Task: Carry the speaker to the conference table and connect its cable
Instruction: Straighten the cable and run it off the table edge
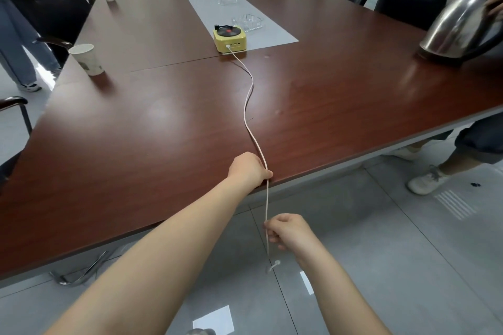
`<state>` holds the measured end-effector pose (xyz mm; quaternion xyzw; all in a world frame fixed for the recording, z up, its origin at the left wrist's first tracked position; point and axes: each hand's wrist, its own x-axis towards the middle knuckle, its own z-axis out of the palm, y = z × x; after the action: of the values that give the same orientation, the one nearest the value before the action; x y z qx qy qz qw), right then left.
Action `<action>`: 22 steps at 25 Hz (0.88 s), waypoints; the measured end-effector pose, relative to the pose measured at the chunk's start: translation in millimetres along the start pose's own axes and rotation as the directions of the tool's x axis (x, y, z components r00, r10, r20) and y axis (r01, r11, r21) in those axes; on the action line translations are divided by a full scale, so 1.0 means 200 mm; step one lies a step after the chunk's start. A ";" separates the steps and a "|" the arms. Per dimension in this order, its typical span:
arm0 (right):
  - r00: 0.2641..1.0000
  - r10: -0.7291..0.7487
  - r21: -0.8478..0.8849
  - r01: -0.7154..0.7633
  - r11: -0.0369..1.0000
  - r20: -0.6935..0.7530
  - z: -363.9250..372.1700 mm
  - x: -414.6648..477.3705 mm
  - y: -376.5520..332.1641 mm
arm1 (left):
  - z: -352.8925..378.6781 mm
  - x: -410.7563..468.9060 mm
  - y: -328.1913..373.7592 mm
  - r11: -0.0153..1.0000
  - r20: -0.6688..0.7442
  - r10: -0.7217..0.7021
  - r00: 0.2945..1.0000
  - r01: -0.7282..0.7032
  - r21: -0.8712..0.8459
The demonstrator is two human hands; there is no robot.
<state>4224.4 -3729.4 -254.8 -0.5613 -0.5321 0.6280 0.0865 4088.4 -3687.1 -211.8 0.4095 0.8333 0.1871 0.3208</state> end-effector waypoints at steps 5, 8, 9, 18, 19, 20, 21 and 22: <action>0.999 -0.037 -0.062 0.039 0.997 0.026 -0.02 0.01 -0.10 | -0.05 -0.05 -0.01 0.987 0.066 -0.053 0.996 0.042 0.157; 0.996 -0.072 -0.046 0.074 0.996 0.045 -0.05 0.00 -0.24 | -0.10 -0.11 0.02 0.991 0.173 -0.027 0.985 0.004 0.134; 0.995 -0.094 -0.056 0.097 0.994 0.040 -0.07 0.00 -0.28 | -0.12 -0.12 0.02 0.999 0.212 -0.008 0.977 -0.002 0.048; 0.976 -0.215 0.035 0.216 0.976 -0.035 -0.18 0.04 -0.76 | -0.39 -0.11 0.18 0.867 0.028 0.077 0.997 -0.053 -0.495; 0.973 -0.229 0.052 0.231 0.972 -0.036 -0.18 0.08 -0.84 | -0.45 -0.07 0.21 0.848 0.002 0.085 0.996 -0.071 -0.526; 0.970 -0.239 0.078 0.241 0.967 -0.037 -0.18 0.10 -0.90 | -0.48 -0.04 0.22 0.835 -0.016 0.103 0.995 -0.095 -0.541; 0.968 -0.247 0.096 0.250 0.963 -0.041 -0.19 0.14 -0.96 | -0.53 -0.01 0.24 0.828 -0.031 0.125 0.992 -0.121 -0.548; 0.965 -0.260 0.103 0.263 0.959 -0.044 -0.19 0.18 -1.05 | -0.58 0.05 0.26 0.819 -0.043 0.140 0.989 -0.140 -0.557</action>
<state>4139.6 -3593.6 -108.7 -0.4899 -0.5654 0.6306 0.2068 4033.2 -3653.2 -100.9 0.3579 0.7098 0.4453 0.4120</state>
